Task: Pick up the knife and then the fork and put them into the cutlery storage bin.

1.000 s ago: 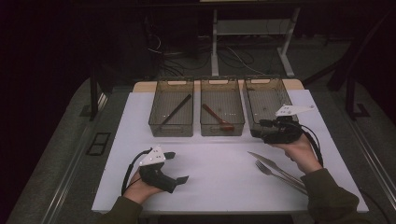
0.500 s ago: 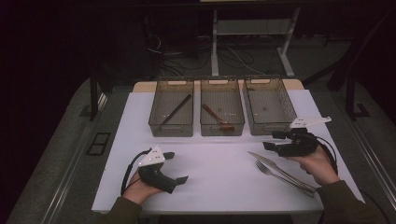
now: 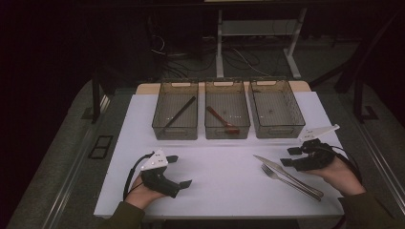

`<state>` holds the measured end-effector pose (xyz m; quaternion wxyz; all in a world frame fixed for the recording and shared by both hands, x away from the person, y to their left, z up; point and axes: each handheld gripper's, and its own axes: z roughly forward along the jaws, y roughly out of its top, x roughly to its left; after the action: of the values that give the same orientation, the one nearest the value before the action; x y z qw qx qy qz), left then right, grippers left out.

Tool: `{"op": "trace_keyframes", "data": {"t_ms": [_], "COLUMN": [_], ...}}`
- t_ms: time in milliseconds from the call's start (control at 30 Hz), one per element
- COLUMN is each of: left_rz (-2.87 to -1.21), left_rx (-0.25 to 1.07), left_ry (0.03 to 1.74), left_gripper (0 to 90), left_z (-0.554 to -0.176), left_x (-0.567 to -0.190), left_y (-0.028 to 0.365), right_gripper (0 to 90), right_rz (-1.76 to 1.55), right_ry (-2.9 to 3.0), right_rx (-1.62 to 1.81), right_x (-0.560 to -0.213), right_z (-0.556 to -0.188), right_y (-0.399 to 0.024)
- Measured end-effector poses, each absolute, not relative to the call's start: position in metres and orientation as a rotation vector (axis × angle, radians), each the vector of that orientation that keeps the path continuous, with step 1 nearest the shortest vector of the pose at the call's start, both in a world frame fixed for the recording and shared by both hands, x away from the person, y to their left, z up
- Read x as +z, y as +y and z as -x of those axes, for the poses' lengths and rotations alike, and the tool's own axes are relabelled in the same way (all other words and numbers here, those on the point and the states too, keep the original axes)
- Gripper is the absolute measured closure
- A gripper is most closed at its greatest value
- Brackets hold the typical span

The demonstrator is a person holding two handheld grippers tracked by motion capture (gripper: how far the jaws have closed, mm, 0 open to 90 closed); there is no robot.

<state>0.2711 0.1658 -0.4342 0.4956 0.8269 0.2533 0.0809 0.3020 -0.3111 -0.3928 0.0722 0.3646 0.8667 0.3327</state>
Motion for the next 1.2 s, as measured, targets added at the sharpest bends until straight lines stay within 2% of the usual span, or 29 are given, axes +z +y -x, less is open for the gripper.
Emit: {"op": "trace_keyframes", "data": {"t_ms": [400,667,1200], "left_rz": [-2.005,-2.007,-2.009], "left_rx": [0.194,0.196,0.195], "left_ry": [0.616,0.613,0.614], "left_gripper": [0.0,0.0,0.0], "left_z": [-0.271,-0.271,-0.271], "left_x": [-0.435,-0.435,-0.435], "left_y": [0.165,0.165,0.164], "right_gripper": [63.9,71.3,75.5], "right_rz": [-1.056,-1.052,-0.971], "right_ry": [2.846,2.902,2.946], "right_rx": [0.595,0.434,0.171], "right_x": [-0.412,-0.418,-0.420], "right_z": [-0.304,-0.303,-0.310], "right_y": [-0.299,-0.294,-0.276]}}
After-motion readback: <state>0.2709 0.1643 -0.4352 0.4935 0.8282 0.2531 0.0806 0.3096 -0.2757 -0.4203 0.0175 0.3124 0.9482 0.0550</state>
